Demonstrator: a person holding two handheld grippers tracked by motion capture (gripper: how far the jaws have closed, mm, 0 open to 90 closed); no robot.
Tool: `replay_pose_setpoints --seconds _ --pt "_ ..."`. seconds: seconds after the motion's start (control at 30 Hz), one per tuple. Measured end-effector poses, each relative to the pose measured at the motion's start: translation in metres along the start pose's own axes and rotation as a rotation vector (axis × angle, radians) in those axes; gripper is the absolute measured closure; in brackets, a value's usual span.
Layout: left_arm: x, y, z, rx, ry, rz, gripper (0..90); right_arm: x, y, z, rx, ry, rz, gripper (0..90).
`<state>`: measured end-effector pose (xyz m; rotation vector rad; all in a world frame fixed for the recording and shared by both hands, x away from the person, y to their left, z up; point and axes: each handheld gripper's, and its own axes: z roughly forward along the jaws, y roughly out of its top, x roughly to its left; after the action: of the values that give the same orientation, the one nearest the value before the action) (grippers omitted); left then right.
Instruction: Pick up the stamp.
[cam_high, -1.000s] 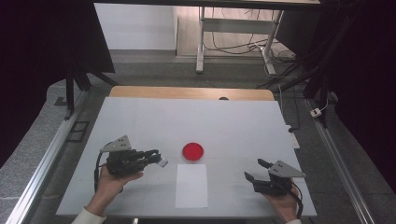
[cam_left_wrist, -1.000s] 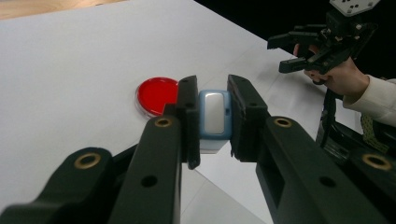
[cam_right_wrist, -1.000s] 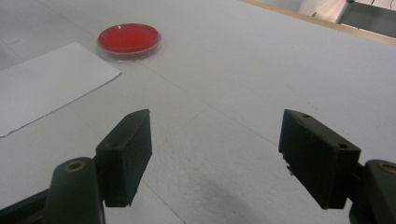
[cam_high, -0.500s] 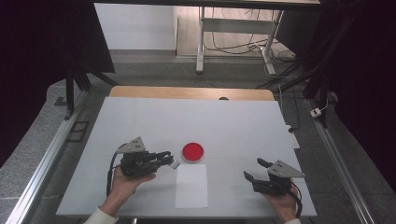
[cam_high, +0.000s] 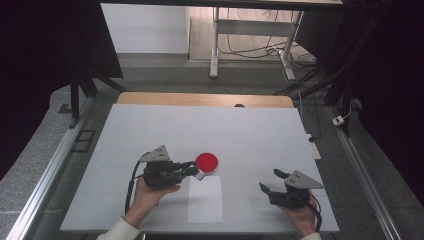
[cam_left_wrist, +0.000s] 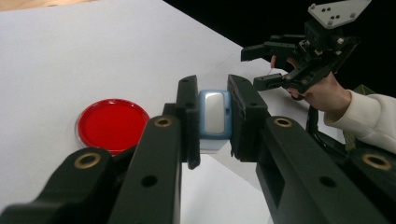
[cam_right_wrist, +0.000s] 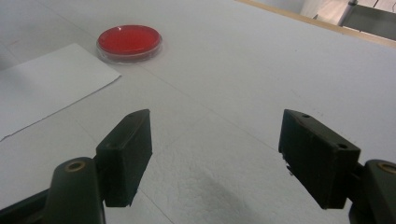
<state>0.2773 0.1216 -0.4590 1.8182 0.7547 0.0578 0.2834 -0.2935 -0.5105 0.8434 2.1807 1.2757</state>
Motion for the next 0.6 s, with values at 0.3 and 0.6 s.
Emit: replay_pose_setpoints --seconds 0.3,0.6 --pt "0.000 -0.001 0.009 0.017 0.005 0.011 75.9 -0.002 -0.002 0.001 0.005 -0.001 0.004 25.6" --pt "-0.003 -0.002 0.017 0.025 0.000 0.018 75.9 0.000 -0.001 0.002 0.008 0.000 -0.005 25.6"
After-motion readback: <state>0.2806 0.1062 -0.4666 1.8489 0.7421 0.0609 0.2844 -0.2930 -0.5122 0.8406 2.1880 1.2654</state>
